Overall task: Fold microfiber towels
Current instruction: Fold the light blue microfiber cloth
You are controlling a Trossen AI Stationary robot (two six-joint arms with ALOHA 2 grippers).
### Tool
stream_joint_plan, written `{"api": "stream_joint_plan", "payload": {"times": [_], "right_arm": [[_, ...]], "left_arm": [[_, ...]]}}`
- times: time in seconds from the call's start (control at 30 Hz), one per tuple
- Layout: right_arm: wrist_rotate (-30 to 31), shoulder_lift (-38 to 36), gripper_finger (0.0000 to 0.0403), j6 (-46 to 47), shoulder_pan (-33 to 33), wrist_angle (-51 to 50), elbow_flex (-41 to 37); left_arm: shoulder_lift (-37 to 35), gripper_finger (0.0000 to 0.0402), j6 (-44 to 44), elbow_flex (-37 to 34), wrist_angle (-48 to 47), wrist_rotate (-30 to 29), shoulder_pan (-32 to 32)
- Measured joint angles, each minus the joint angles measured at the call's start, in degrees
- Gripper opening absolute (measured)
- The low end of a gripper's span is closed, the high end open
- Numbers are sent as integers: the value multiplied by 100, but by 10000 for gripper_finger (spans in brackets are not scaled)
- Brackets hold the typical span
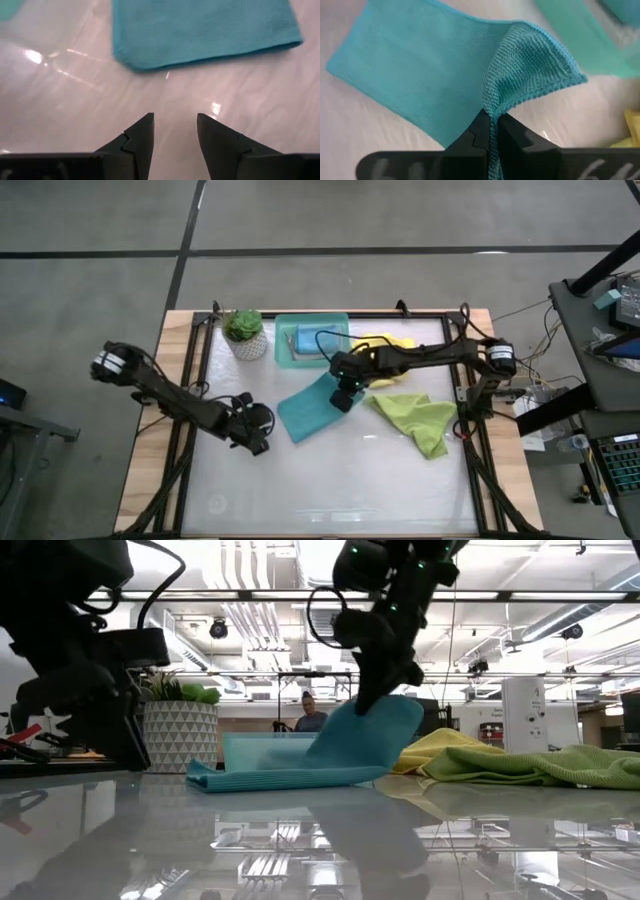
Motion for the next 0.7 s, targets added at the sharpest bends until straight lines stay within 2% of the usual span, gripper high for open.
{"api": "stream_joint_plan", "payload": {"times": [0.23,0.43,0.7], "right_arm": [[-4,554,11,12,228,22,454],[-117,1184,12,8,469,227,957],[-316,1969,12,-44,595,304,1817]], "left_arm": [[599,134,147,-12,918,3,-10],[999,134,187,16,1459,-249,-4],[1048,134,348,-6,1719,-318,-4]]}}
